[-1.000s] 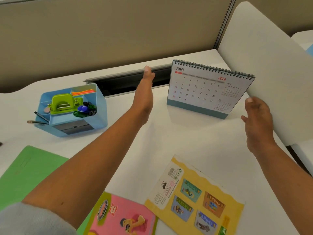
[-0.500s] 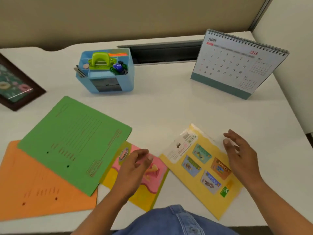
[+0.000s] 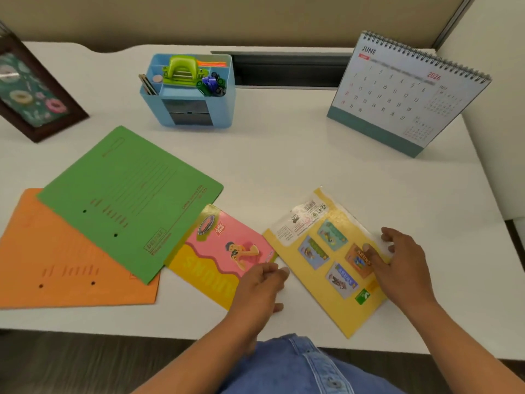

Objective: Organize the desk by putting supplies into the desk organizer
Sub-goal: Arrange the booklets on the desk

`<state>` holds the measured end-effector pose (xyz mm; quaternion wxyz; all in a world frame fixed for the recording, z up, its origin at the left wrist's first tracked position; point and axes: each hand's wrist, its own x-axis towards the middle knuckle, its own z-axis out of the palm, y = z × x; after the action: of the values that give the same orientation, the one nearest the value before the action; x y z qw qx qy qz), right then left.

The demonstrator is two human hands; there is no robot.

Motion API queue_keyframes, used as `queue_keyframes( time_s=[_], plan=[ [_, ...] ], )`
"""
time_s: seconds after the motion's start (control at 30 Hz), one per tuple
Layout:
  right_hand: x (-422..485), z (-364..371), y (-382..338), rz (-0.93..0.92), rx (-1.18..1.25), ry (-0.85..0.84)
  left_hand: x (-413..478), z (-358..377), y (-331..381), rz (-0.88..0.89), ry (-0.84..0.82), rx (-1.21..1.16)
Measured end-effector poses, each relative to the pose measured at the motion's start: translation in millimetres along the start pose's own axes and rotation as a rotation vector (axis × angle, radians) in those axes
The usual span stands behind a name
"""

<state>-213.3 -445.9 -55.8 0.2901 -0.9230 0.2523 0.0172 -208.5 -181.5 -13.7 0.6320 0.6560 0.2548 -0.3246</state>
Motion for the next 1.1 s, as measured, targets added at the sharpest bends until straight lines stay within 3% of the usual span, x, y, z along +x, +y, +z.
queue_keyframes(
  time_s=[0.13,0.4,0.47,0.6,0.7,0.8,0.93,1.0,1.1],
  plan=[
    [-2.8,-1.2,-2.3,-0.014,-0.131,-0.05,0.6,25.0,-3.1,-0.112,-0.069,-0.074],
    [-2.1,-5.2,-6.4,0.02,-0.119,-0.093,10.3,46.9,5.6,-0.017,-0.102,-0.011],
    [0.7,-8.1,-4.6,0.039,-0.039,-0.124,9.3,49.1,12.6,0.085,-0.116,0.041],
    [5.1,-37.2,-13.6,0.176,0.383,-0.085,1.6,47.7,35.2,0.342,-0.15,0.146],
    [8.5,-76.4,-24.5,0.354,0.705,-0.047,-0.1,43.3,55.5,0.669,-0.075,0.324],
    [14.0,-120.3,-27.6,0.548,1.14,-0.293,4.6,38.3,77.4,1.026,-0.031,0.464],
    [19.1,-139.0,-20.4,0.498,1.182,-0.486,15.8,35.2,96.6,1.272,-0.09,0.579],
    [20.0,-133.9,-19.2,0.439,1.133,-0.471,17.7,38.9,101.7,1.244,-0.08,0.52],
    [20.3,-120.7,-21.5,0.395,1.108,-0.383,13.3,51.6,106.2,0.832,-0.022,0.227]
  ],
)
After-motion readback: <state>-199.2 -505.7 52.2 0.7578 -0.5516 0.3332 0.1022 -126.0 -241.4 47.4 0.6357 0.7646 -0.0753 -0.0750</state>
